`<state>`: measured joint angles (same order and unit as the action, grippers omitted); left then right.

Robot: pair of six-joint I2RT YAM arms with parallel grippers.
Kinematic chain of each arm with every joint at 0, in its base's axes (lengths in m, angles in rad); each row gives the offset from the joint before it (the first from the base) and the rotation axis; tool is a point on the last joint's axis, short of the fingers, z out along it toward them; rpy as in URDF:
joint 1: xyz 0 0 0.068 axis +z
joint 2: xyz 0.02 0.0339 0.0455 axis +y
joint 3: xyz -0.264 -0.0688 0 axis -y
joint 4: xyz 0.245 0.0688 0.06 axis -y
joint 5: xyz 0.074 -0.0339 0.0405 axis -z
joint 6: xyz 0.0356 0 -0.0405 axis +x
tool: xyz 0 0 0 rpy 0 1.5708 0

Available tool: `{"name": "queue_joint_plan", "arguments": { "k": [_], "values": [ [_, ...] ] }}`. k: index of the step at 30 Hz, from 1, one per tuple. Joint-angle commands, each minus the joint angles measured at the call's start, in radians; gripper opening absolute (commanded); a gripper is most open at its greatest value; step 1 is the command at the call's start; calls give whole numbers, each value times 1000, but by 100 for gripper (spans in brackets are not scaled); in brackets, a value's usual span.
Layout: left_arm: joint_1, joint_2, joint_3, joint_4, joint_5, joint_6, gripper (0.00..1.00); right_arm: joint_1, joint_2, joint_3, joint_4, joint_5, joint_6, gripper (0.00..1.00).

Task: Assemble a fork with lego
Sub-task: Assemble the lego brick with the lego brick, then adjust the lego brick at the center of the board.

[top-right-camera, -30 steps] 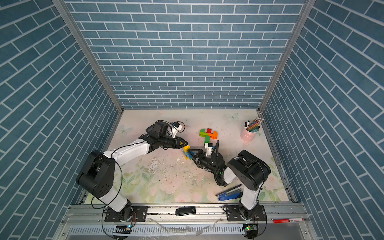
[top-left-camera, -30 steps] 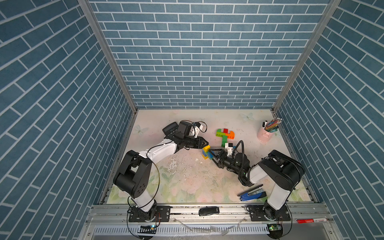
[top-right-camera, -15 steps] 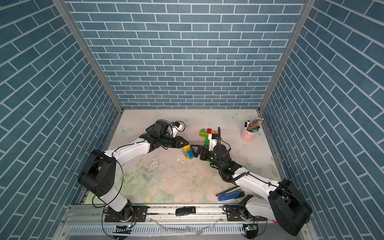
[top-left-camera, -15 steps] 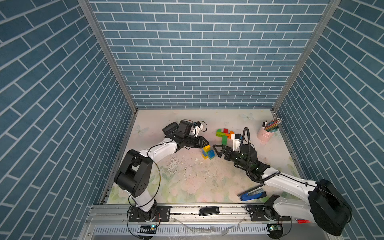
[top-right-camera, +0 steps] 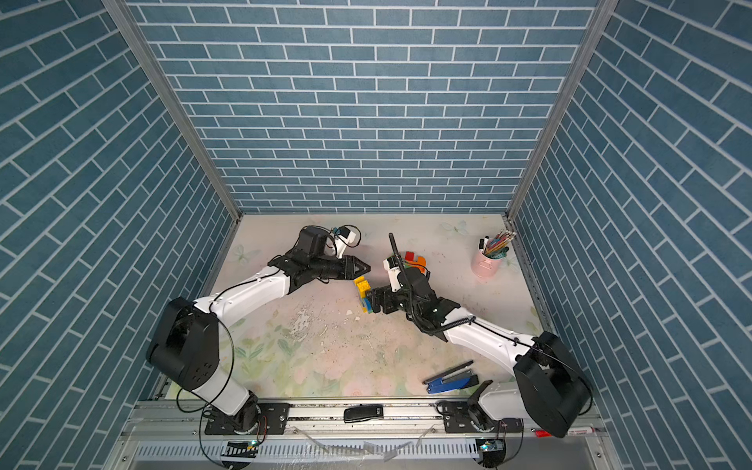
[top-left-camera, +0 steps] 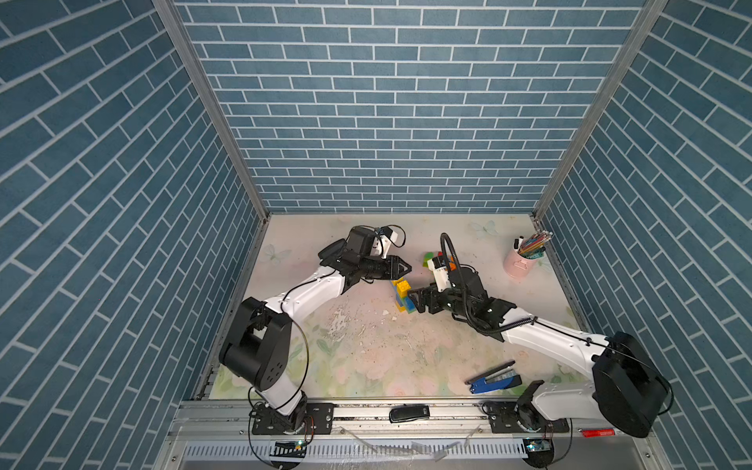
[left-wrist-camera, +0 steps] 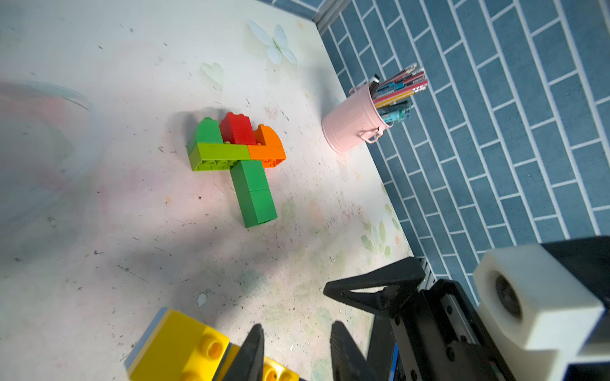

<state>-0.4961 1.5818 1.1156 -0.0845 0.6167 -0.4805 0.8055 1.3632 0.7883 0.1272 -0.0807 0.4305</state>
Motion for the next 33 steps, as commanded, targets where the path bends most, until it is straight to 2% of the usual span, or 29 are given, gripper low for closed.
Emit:
{"name": "queue_joint_plan", "arguments": {
  "k": [1, 4, 7, 13, 19, 25, 28, 30, 33],
  "values": [
    [33, -114, -83, -12, -123, -1, 36, 48, 62, 91, -100, 89, -47, 88],
    [71, -199, -190, -5, -185, -18, 37, 72, 132, 174, -207, 156, -36, 79],
    [81, -271, -279, -9, -232, -17, 38, 74, 188, 234, -276, 169, -34, 73],
    [80, -305, -400, 22, -210, -30, 38, 73, 253, 310, -321, 148, -50, 58],
    [77, -304, -452, 35, -195, -23, 38, 70, 282, 348, -346, 147, -53, 37],
    [62, -277, -450, 30, -169, 0, 38, 55, 257, 336, -336, 110, -50, 23],
    [44, -273, -456, 25, -156, 8, 39, -5, 216, 296, -290, -31, -50, 19],
    [35, -277, -471, 24, -156, 9, 42, -76, 201, 282, -267, -227, -59, 18],
    [27, -299, -507, 37, -156, 2, 48, -178, 232, 331, -329, -553, -113, 17]
  ]
}}
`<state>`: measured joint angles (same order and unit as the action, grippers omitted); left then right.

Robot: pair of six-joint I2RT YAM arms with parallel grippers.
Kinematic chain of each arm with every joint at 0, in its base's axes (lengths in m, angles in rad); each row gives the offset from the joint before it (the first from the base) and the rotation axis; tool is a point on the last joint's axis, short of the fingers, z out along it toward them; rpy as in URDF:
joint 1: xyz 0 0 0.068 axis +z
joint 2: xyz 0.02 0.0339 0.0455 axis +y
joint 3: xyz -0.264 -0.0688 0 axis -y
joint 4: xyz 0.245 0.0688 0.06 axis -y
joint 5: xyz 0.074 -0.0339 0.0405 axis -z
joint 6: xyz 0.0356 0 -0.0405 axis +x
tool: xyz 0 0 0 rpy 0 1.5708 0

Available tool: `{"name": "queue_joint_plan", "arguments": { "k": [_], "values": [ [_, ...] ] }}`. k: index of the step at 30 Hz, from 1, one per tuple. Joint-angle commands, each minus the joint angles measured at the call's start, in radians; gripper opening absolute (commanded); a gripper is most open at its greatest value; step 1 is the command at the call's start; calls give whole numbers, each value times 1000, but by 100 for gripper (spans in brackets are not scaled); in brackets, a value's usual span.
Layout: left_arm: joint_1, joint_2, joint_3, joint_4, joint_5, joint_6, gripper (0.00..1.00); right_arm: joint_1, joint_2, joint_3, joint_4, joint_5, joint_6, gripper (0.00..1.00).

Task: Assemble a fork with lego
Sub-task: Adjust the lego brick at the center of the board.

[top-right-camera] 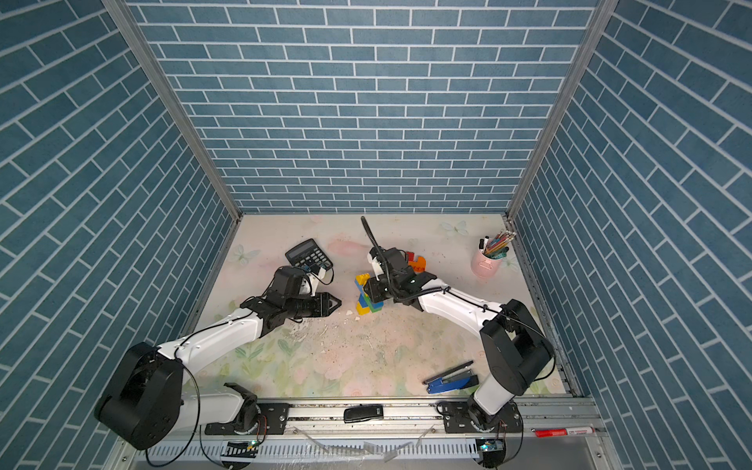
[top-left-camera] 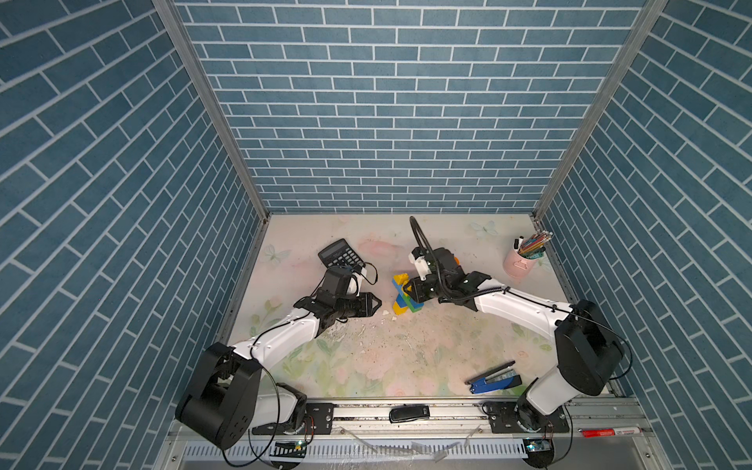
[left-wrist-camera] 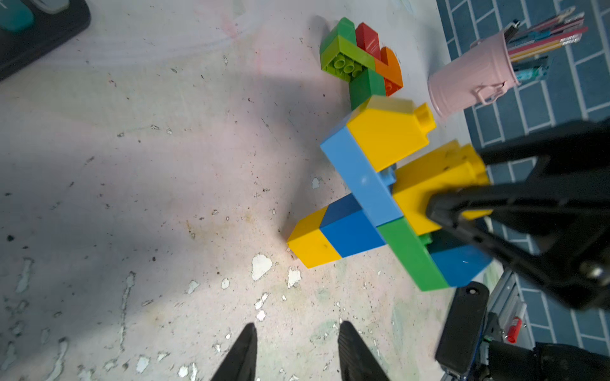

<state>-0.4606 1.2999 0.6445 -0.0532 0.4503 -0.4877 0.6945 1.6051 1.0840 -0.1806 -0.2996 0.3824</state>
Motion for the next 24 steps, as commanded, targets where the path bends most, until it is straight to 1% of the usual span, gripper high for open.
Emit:
{"name": "queue_joint_plan", "arguments": {
  "k": [1, 2, 5, 8, 10, 13, 14, 18, 20, 21, 24],
  "values": [
    [-10, -28, -49, 10, 12, 9, 50, -96, 10, 55, -49, -430, -78, 17],
    [-10, -37, -58, 14, 13, 7, 52, -124, 35, 76, -77, -518, -96, 16],
    [-14, -61, -83, 36, 32, 8, 62, -183, 128, 162, -211, -706, -193, 16],
    [-26, -67, -100, 57, 43, 8, 71, -208, 238, 282, -399, -806, -331, 17],
    [-34, -62, -107, 69, 47, 9, 74, -209, 307, 380, -548, -831, -443, 19],
    [-39, -63, -112, 83, 41, 5, 75, -208, 413, 523, -752, -826, -593, 20],
    [-40, -61, -113, 86, 38, 5, 76, -210, 440, 555, -788, -821, -618, 20],
    [-43, -32, -101, 90, 43, 11, 76, -214, 531, 660, -868, -802, -665, 22],
    [-46, -7, -91, 99, 50, 14, 76, -214, 580, 726, -948, -803, -721, 24],
    [-48, 4, -85, 102, 55, 16, 76, -214, 622, 745, -965, -802, -727, 24],
    [-63, 40, -73, 123, 62, 14, 76, -214, 667, 785, -973, -805, -725, 27]
  ]
}}
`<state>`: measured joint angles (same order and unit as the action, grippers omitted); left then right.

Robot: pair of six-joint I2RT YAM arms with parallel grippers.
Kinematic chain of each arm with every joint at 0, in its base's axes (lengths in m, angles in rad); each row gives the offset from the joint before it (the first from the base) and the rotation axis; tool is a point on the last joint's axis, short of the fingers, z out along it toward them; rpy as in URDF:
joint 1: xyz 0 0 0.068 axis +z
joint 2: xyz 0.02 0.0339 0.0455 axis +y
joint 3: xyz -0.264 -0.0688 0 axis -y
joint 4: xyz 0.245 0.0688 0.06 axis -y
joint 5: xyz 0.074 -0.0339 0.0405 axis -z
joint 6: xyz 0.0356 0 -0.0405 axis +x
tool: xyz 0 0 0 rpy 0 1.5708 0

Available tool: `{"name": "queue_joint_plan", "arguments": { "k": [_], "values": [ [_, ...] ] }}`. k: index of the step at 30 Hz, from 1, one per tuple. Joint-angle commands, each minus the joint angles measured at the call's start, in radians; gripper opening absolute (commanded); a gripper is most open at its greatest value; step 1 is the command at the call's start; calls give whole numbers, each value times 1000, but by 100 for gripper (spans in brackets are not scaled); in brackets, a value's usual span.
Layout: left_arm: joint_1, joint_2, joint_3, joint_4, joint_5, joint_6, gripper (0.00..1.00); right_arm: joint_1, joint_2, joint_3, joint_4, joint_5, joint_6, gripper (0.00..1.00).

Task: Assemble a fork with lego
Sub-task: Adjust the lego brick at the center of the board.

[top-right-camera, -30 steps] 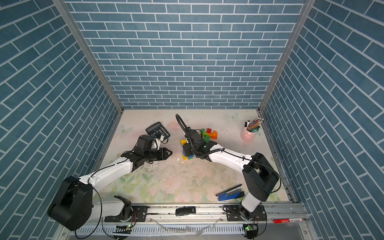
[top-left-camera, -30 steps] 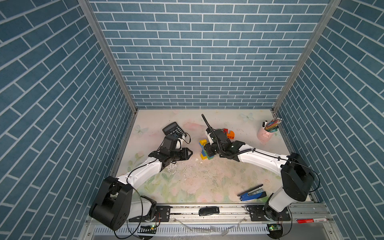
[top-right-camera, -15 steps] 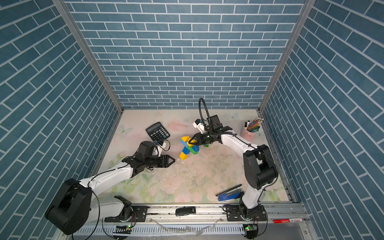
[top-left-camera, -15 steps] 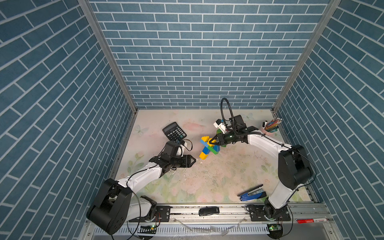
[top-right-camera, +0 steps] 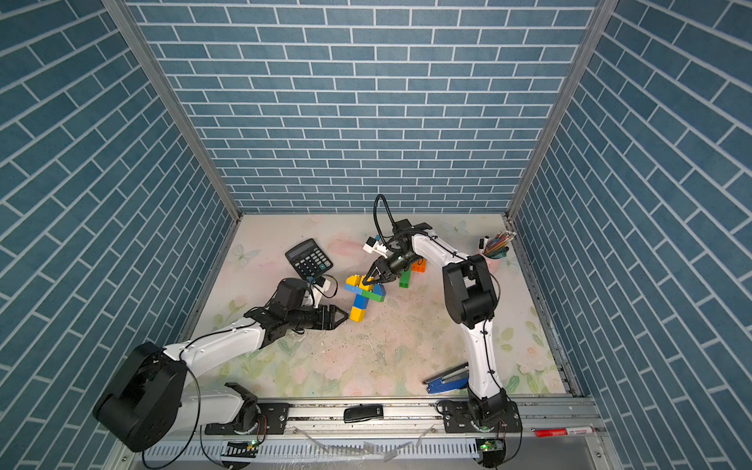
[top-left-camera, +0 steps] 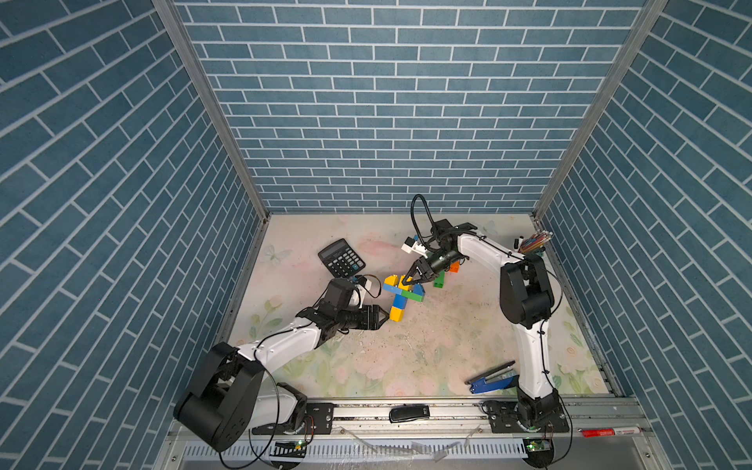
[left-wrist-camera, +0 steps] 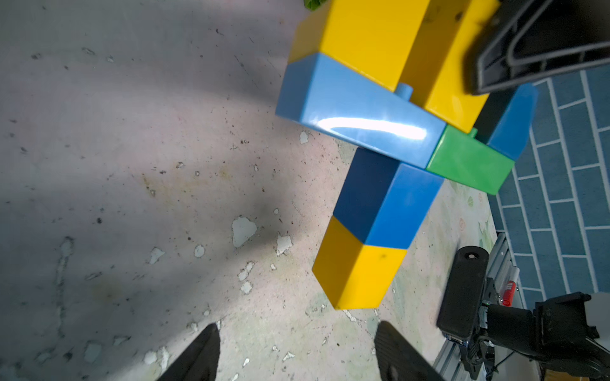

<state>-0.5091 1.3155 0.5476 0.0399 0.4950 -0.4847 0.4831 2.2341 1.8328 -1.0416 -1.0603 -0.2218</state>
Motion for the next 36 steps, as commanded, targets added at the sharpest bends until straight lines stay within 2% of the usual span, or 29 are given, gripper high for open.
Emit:
{"name": "queue_joint_plan", "arguments": {
  "k": [1, 7, 11, 27, 36],
  "values": [
    [-21, 37, 30, 36, 19, 11, 76, -3, 52, 53, -116, -41, -118, 28],
    [-56, 92, 49, 78, 19, -5, 75, -5, 110, 132, -116, -21, -89, 32],
    [-75, 120, 41, 101, 22, -18, 67, -3, 105, 121, -70, 20, -63, 31],
    [-115, 202, 39, 118, -7, -14, 21, -3, 55, 7, 63, 39, 4, 22],
    [-121, 231, 52, 131, -29, -23, 16, 2, 27, -52, 95, 45, 9, 21]
  ]
}}
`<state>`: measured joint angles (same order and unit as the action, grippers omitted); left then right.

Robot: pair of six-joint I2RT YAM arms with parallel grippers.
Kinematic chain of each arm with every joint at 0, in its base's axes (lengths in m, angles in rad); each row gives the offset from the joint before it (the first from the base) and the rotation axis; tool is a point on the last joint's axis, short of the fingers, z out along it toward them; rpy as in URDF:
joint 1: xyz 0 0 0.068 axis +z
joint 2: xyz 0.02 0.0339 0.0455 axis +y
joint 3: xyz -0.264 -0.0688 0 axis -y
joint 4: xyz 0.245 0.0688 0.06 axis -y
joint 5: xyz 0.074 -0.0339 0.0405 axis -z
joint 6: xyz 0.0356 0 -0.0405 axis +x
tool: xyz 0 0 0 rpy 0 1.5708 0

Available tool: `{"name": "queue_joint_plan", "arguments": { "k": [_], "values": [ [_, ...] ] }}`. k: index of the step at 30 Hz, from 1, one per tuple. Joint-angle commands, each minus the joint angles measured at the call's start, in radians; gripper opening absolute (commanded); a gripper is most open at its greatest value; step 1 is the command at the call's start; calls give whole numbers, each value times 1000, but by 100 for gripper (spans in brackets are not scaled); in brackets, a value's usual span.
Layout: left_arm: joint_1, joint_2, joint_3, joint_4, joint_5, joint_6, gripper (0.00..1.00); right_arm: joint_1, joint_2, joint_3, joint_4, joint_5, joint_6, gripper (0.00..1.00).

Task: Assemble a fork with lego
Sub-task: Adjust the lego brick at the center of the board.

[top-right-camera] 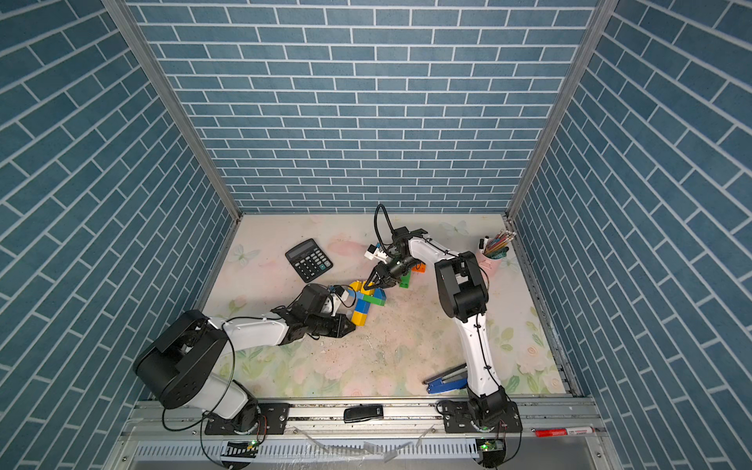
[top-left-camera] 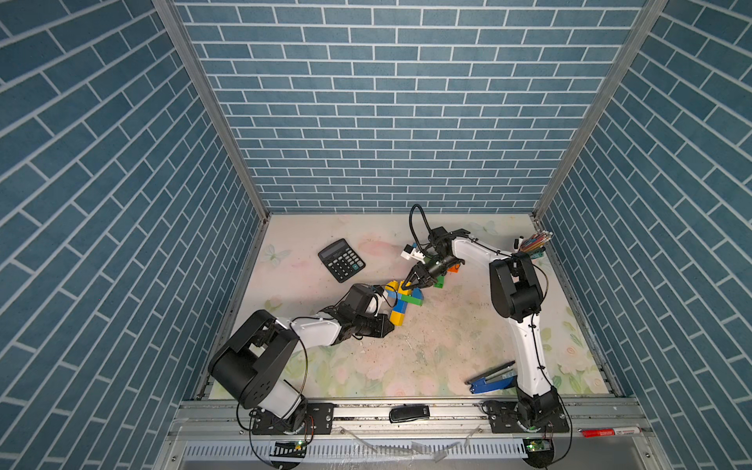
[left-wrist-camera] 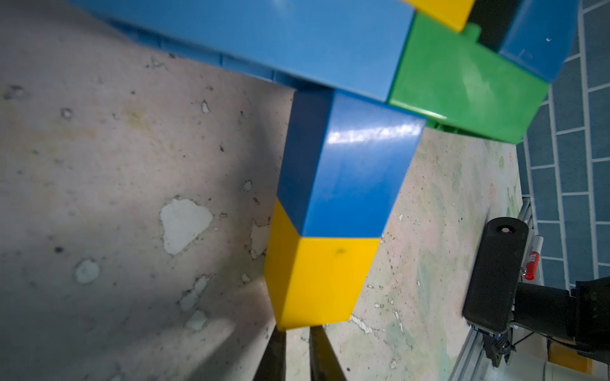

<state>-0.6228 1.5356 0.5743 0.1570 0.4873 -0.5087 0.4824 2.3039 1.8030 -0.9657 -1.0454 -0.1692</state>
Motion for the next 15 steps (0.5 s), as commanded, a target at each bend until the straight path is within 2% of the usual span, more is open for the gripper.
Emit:
{"name": "queue_joint_plan", "arguments": {
  "k": [1, 7, 12, 13, 14, 15],
  "values": [
    [-7, 11, 30, 11, -27, 1, 17, 5, -47, -30, 19, 36, -47, 21],
    [-8, 24, 51, 9, -24, -2, 18, 21, -74, -85, 57, 60, -37, 21],
    [-9, 17, 34, 15, -11, -1, 24, 6, -97, -110, 164, 85, 43, 32],
    [-8, 14, 29, 13, -8, -1, 24, 2, -98, -107, 188, 97, 66, 37],
    [-8, 12, 24, 14, -6, 0, 24, -3, -98, -103, 203, 107, 84, 56],
    [-9, 9, 16, 13, -5, 1, 25, -7, -98, -95, 218, 121, 101, 64]
  ]
}}
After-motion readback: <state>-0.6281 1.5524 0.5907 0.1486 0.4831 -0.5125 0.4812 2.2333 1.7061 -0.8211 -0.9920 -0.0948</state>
